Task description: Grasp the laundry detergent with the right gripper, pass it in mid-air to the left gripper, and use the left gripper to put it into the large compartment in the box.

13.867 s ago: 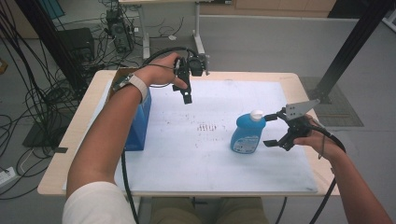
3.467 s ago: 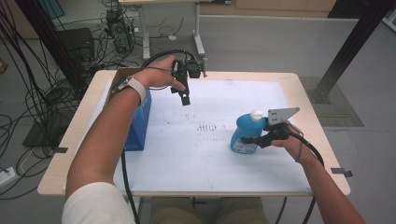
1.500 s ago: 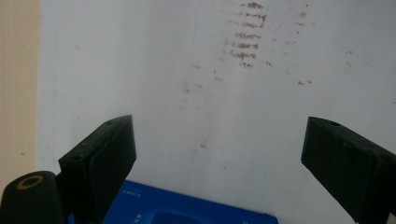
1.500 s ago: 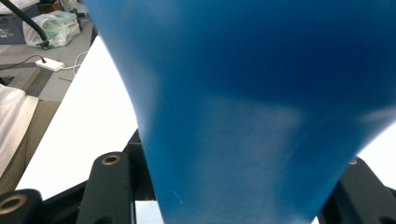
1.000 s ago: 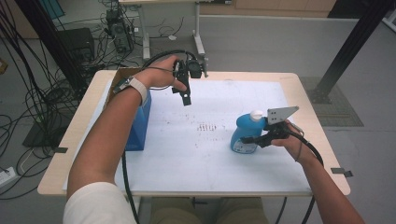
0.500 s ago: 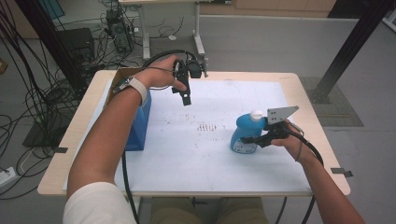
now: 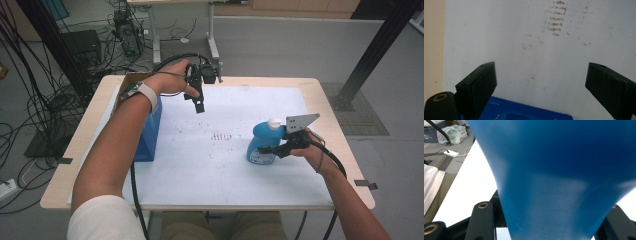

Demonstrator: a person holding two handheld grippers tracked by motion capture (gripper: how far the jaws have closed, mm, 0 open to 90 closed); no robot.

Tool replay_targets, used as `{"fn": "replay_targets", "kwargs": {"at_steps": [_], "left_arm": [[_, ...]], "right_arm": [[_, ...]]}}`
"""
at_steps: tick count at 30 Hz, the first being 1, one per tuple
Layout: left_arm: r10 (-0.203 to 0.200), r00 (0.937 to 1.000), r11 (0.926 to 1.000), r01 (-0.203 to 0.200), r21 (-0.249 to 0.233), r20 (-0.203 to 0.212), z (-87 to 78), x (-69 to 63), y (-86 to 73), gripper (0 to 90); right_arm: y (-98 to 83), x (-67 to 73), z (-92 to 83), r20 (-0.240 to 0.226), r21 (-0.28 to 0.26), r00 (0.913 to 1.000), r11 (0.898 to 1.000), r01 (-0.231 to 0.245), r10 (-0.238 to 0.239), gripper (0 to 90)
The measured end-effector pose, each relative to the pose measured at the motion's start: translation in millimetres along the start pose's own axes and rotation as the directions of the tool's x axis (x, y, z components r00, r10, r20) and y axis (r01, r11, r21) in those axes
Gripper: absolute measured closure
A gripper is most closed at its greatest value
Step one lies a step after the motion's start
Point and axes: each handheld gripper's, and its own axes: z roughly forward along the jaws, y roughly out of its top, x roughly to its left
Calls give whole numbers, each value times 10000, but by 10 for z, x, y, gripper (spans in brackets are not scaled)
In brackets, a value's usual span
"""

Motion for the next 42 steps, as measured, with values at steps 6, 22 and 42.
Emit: {"fn": "replay_targets", "kwargs": {"at_steps": [6, 22, 42], "left_arm": [[-3, 10000, 10000, 3, 16, 1, -2, -2, 2, 106], [15, 10000, 10000, -15, 23, -4, 2, -7, 12, 106], [9, 10000, 10000, -9, 10, -10, 3, -4, 6, 105]], "right_arm": [[-1, 3, 0, -18, 12, 10000, 10000, -52, 52, 432], [1, 2, 0, -25, 31, 10000, 10000, -58, 58, 432], [0, -2, 0, -60, 27, 10000, 10000, -68, 68, 431]]}}
